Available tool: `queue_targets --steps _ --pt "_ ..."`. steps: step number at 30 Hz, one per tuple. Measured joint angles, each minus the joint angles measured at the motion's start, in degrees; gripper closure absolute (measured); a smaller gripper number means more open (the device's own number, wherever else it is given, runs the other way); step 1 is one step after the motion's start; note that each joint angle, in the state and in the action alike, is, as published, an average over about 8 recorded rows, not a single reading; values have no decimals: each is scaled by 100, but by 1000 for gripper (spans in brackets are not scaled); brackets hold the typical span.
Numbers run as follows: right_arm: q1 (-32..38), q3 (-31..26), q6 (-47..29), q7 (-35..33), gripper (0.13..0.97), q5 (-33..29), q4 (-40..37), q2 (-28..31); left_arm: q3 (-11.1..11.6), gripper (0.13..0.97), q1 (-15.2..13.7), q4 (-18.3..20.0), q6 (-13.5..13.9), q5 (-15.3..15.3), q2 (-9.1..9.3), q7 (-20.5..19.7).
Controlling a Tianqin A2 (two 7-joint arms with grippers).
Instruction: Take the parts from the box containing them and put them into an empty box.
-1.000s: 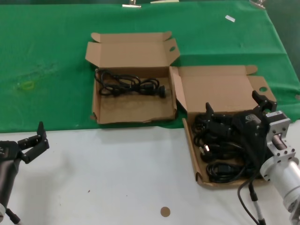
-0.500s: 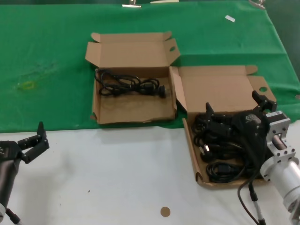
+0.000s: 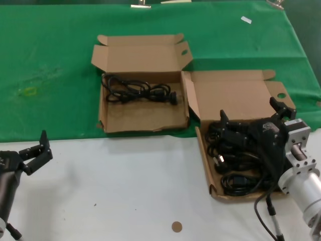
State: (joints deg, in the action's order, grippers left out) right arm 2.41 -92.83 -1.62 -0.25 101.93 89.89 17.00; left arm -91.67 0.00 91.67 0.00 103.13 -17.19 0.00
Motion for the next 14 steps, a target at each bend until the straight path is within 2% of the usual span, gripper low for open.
queue_targets --steps 14 --pt "0 0 0 0 129 0 0 0 0 132 0 0 0 0 0 0"
